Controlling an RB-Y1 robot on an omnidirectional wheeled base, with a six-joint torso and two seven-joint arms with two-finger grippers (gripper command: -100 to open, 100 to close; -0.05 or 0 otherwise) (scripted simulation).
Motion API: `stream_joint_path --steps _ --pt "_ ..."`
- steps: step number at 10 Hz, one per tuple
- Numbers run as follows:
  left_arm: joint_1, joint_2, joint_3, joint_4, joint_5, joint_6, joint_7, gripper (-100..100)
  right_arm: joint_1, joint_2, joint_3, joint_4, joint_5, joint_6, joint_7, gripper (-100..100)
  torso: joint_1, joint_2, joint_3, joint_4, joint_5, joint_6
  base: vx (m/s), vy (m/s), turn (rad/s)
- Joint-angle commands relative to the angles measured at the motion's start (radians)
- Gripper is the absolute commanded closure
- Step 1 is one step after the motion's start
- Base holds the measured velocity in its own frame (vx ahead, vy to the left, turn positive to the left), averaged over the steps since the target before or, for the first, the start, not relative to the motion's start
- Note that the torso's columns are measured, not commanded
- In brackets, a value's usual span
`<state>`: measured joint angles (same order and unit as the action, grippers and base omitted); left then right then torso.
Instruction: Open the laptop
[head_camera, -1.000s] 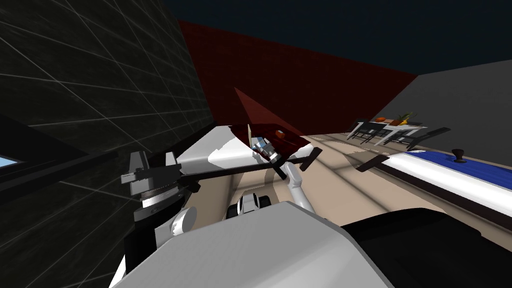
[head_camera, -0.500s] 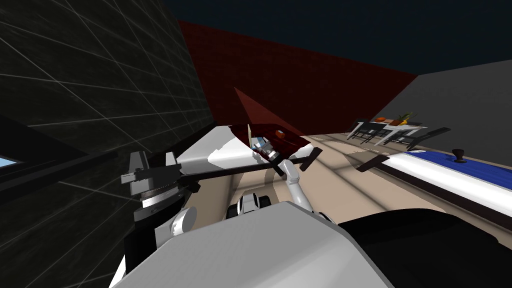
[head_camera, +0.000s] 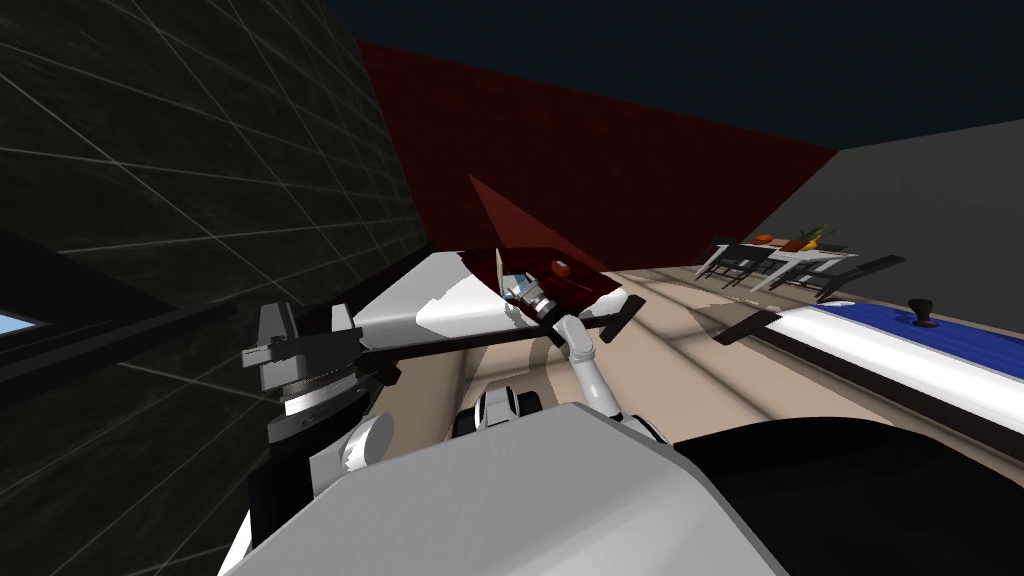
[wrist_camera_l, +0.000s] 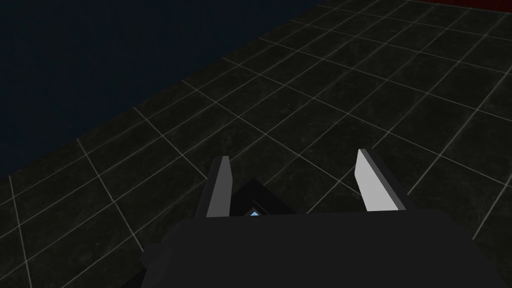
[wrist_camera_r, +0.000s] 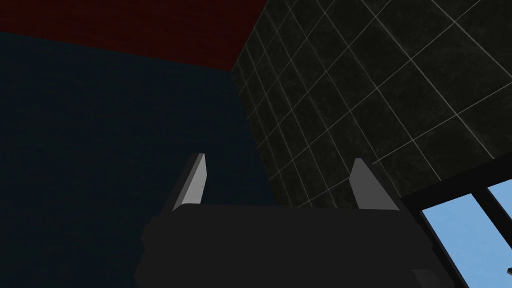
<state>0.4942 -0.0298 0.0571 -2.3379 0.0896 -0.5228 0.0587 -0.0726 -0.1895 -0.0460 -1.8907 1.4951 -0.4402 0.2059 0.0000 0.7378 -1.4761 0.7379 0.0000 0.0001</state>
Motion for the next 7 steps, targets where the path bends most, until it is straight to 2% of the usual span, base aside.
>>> stream_joint_path --steps 1,2,5,6,7 --pt "0.0 0.0 0.0 0.0 0.0 0.0 0.0 0 -0.002 0.001 -0.001 0.003 0.064 0.0 0.007 -100 0.0 0.0 0.0 0.0 0.0 0.0 0.0 0.0 0.0" --pt "0.0 0.0 0.0 0.0 0.0 0.0 0.0 0 -0.04 0.001 -0.008 0.032 0.103 0.009 0.027 -100 0.0 0.001 0.0 0.0 0.0 0.0 0.003 0.001 0.019" --pt "0.0 0.0 0.0 0.0 0.0 0.0 0.0 0 -0.04 0.001 -0.008 0.032 0.177 0.009 0.027 -100 0.0 0.0 0.0 0.0 0.0 0.0 0.002 0.0 0.005" --pt "0.0 0.0 0.0 0.0 0.0 0.0 0.0 0 -0.075 0.002 -0.016 0.062 0.214 0.017 0.046 -100 0.0 0.0 0.0 0.0 0.0 0.0 0.004 0.002 0.026" --pt "0.0 0.0 0.0 0.0 0.0 0.0 0.0 0 -0.075 0.002 -0.016 0.062 0.244 0.017 0.046 -100 0.0 0.0 0.0 0.0 0.0 0.0 0.006 0.003 0.021"
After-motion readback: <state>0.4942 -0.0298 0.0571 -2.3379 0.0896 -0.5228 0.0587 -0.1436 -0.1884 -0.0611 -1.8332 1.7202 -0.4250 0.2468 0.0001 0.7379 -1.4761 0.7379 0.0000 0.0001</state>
